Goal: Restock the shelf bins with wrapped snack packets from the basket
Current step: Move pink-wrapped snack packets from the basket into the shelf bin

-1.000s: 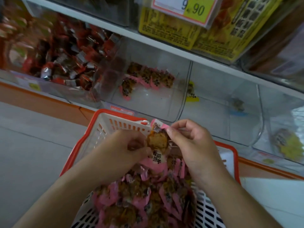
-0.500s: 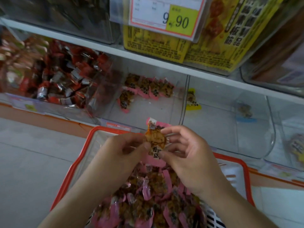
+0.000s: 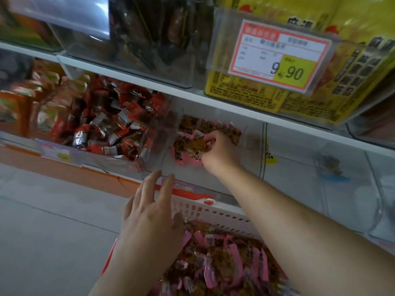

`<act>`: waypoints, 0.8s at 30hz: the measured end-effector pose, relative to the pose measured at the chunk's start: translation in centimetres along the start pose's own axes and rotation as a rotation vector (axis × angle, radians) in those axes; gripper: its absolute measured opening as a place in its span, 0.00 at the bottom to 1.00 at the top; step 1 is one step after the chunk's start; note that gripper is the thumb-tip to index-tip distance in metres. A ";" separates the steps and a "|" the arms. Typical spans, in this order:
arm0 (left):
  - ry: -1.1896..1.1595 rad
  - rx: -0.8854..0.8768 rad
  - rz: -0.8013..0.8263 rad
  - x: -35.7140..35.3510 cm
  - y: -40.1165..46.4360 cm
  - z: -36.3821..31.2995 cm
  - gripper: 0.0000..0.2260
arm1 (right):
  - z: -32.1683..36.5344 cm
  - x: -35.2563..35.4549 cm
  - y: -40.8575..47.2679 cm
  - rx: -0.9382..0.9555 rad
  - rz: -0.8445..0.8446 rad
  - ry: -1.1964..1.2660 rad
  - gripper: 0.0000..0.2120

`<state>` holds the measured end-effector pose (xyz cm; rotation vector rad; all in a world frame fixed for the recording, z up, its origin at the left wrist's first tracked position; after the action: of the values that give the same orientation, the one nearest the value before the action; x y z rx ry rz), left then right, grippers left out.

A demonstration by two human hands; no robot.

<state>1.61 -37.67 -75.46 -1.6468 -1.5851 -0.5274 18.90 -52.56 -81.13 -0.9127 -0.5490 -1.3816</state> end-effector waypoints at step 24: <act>-0.220 -0.031 -0.138 2.4 0.2 1.0 0.26 | 1.1 4.9 -12.4 0.426 -0.058 -0.038 0.08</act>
<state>1.94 -35.36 -74.34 -1.6729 -1.8696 -0.4558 7.78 -53.87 -73.84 -0.5809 -0.8655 -1.2346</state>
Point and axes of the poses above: each hand's wrist, its own y-axis towards the middle knuckle, its own x-axis out of the back of the hand, z = x × y, the point moved 2 cm from there along y, towards the middle knuckle, and after that the axes turned 11 degrees about -y, right-handed, at the moved point
